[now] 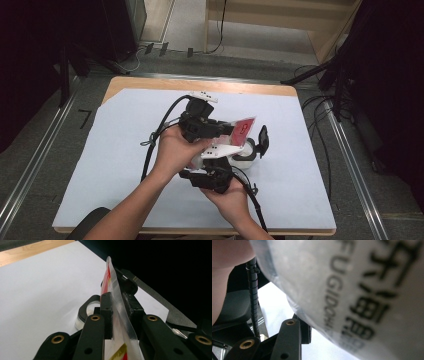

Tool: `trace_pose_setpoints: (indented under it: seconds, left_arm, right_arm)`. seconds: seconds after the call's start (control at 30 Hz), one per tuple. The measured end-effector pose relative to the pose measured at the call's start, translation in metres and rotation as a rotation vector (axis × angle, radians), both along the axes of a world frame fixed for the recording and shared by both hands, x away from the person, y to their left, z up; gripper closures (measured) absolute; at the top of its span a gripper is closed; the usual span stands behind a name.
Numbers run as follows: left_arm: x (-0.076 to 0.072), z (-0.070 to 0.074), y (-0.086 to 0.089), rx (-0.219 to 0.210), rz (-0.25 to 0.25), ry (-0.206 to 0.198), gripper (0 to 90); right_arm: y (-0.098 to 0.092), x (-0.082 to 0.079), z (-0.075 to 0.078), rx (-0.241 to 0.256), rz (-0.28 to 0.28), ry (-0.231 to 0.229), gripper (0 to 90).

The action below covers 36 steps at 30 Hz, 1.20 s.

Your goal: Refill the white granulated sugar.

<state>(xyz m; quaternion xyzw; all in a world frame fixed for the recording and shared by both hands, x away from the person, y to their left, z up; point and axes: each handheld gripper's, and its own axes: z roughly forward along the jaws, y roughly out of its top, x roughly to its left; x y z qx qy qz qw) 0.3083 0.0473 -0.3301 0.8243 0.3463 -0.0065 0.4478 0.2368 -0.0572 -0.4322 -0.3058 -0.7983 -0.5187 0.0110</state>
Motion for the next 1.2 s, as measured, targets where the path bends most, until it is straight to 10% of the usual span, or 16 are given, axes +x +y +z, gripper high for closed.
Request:
trace_pose_setpoints:
  seconds: [1.2]
  left_arm:
    - [0.0083, 0.0008, 0.0009, -0.003, -0.001, 0.052, 79.0]
  right_arm:
    - [-0.0001, 0.0022, 0.0036, -0.02, 0.005, 0.004, 63.8]
